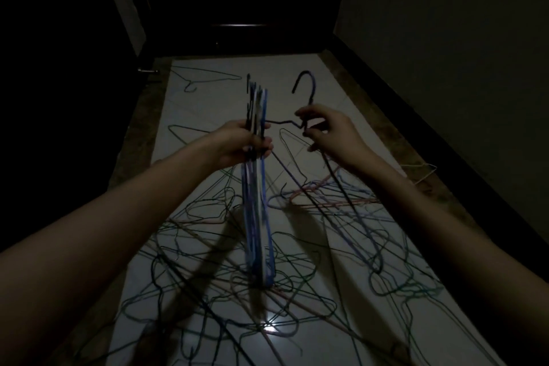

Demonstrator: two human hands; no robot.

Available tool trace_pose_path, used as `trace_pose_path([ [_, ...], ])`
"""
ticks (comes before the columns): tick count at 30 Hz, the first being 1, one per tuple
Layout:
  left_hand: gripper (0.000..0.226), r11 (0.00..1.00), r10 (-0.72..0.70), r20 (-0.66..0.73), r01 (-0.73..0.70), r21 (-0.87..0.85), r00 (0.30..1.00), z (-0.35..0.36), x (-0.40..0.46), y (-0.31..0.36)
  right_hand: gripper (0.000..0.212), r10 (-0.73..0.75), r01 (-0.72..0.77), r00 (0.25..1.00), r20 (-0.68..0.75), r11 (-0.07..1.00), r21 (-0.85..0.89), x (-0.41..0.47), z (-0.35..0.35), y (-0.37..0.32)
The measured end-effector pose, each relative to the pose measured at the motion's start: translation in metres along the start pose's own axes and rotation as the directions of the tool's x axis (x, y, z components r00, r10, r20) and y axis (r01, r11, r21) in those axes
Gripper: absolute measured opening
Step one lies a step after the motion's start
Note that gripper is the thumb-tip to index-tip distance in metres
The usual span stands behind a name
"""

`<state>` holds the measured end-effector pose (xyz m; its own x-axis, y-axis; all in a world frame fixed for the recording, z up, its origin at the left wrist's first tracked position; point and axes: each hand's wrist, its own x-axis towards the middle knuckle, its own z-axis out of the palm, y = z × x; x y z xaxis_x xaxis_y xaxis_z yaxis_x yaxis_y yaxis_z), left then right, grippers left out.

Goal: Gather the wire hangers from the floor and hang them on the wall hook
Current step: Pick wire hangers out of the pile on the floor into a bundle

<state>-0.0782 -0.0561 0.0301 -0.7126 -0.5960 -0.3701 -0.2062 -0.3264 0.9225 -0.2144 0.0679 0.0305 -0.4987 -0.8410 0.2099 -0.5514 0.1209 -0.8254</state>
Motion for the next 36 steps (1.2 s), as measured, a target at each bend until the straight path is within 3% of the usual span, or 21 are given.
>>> trace_pose_path([
  [7, 0.041, 0.999, 0.007, 0.025, -0.006, -0.042, 1.0, 0.01, -0.003, 0.0, 0.044, -0.002, -0.001, 0.996, 0.086, 0.999, 0.036, 0.003, 0.031, -0.014],
  [13, 0.05, 0.999, 0.031, -0.025, -0.03, 0.021, 0.999, 0.006, 0.004, -0.009, 0.036, 0.018, -0.062, 0.986, 0.169, 0.965, 0.254, -0.006, 0.032, -0.011],
  [17, 0.037, 0.999, 0.041, -0.034, -0.041, 0.018, 0.999, 0.011, 0.007, -0.013, 0.037, 0.063, -0.081, 0.993, 0.096, 0.976, 0.201, -0.011, 0.019, 0.012],
  [20, 0.022, 1.0, 0.024, 0.002, -0.024, -0.001, 1.0, 0.015, 0.007, -0.016, 0.034, 0.175, -0.181, 0.983, 0.051, 0.97, 0.164, -0.032, 0.008, 0.056],
  [28, 0.023, 1.0, 0.006, 0.07, -0.006, -0.001, 0.998, 0.028, 0.023, -0.027, 0.023, 0.402, -0.403, 0.914, -0.054, 0.915, -0.012, -0.119, -0.012, 0.167],
  [36, 0.021, 0.998, -0.065, 0.115, 0.063, 0.021, 0.991, 0.062, 0.037, -0.045, 0.02, 0.555, -0.566, 0.822, -0.131, 0.821, -0.071, -0.177, -0.039, 0.21],
])
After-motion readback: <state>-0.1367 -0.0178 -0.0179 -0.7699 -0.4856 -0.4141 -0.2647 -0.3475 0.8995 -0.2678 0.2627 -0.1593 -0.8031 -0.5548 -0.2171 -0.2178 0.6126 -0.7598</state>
